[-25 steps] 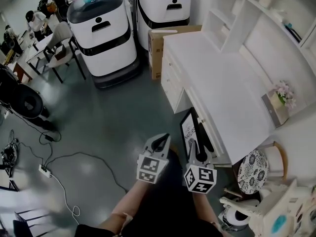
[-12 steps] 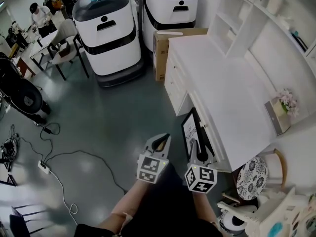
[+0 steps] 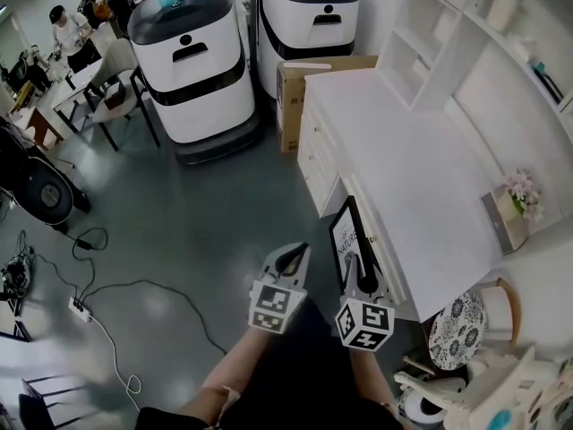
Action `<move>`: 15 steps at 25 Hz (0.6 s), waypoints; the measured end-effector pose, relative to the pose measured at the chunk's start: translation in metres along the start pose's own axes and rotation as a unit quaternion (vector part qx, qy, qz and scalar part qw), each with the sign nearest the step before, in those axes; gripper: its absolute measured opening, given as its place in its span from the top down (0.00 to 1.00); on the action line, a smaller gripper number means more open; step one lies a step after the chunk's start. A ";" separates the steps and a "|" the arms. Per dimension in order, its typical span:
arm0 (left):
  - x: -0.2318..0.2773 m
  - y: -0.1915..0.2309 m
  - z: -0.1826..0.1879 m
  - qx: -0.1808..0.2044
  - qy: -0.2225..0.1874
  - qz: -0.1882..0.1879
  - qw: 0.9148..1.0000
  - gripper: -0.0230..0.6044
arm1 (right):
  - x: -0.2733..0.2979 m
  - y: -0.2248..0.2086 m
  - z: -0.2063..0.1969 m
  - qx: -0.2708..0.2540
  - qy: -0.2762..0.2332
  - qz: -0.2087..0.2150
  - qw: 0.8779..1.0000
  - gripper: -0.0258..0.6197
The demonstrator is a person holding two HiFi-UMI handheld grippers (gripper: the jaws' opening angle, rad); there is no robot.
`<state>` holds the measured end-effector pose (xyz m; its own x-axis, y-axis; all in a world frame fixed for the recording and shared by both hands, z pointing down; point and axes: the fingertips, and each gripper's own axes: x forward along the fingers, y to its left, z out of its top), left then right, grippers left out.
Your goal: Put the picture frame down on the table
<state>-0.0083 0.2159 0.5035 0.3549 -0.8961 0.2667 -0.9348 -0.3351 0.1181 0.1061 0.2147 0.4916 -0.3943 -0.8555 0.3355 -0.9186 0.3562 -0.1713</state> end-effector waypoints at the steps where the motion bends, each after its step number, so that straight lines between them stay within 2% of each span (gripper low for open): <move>1: 0.002 0.002 0.000 0.000 0.000 0.001 1.000 0.94 | 0.003 -0.001 0.001 0.000 0.000 0.000 1.000 0.94; 15: 0.047 0.036 0.014 -0.007 0.003 0.003 1.000 0.94 | 0.061 -0.005 0.022 0.000 0.006 0.001 1.000 0.94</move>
<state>-0.0250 0.1575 0.5067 0.3500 -0.8959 0.2735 -0.9364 -0.3263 0.1293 0.0872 0.1525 0.4930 -0.3967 -0.8502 0.3461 -0.9177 0.3581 -0.1724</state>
